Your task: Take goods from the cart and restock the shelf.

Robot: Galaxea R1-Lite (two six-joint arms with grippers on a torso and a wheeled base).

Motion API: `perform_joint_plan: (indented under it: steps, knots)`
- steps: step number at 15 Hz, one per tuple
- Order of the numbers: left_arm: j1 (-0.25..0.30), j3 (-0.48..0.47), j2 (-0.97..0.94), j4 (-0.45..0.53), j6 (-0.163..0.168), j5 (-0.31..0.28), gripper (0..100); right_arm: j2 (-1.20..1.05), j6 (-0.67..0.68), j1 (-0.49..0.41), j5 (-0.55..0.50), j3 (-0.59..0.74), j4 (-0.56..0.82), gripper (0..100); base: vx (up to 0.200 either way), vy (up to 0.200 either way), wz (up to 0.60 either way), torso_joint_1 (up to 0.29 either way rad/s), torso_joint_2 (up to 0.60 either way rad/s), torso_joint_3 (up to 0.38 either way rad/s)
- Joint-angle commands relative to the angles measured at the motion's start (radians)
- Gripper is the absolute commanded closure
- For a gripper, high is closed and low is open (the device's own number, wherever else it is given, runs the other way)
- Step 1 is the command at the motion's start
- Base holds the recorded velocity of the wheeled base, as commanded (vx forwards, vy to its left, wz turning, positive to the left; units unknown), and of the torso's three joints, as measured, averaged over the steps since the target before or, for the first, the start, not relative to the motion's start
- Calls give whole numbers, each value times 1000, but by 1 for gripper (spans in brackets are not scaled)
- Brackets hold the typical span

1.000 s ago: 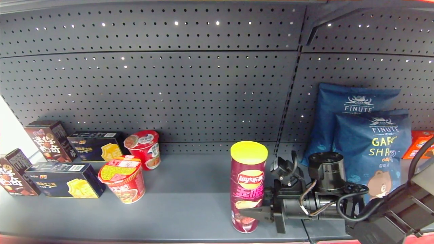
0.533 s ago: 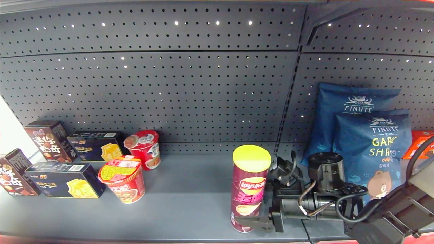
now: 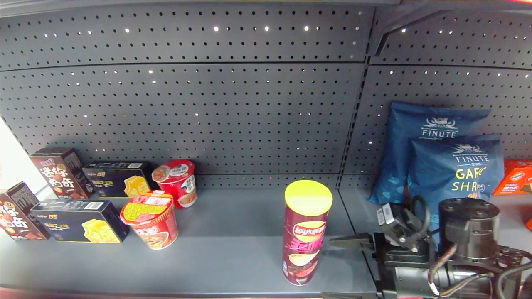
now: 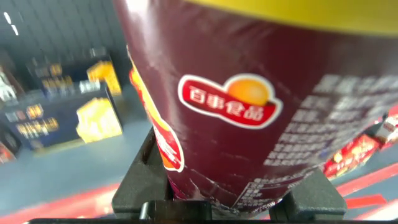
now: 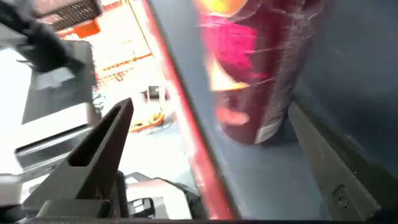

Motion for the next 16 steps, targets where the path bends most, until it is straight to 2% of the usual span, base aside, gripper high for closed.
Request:
perform_joint_plan:
  steps: [1,2,3,5,7,8,9,11,13,15,16]
  knots:
    - [-3,-105,77,0,17,-19,100,-209,2,-7,-36,66,23,0,0,0,0,0,0,0]
    - [-9,-164,160,-1,19,-106,100,-288,4,-42,-144,81,107,0,0,0,0,0,0,0]
    - [-9,-197,229,-3,20,-200,100,-312,11,-61,-204,89,164,0,0,0,0,0,0,0]
    - [-12,-258,393,-17,20,-350,100,-320,33,-88,-313,108,224,0,0,0,0,0,0,0]
    - [-14,-330,542,-17,20,-456,100,-326,33,-81,-386,104,238,0,0,0,0,0,0,0]
    - [-20,-342,590,-17,20,-482,100,-328,33,-81,-397,106,238,0,0,0,0,0,0,0]
    - [-69,-345,683,-27,19,-514,100,-341,33,-81,-412,103,244,0,0,0,0,0,0,0]
    - [-127,-355,808,-69,16,-536,100,-337,40,-85,-411,94,242,0,0,0,0,0,0,0]
    - [-173,-367,906,-110,17,-533,100,-335,57,-85,-408,97,241,0,0,0,0,0,0,0]
    - [-239,-371,1018,-198,16,-531,100,-332,59,-85,-401,95,241,0,0,0,0,0,0,0]
    - [-265,-371,1114,-310,13,-531,100,-321,59,-85,-363,85,238,0,0,0,0,0,0,0]
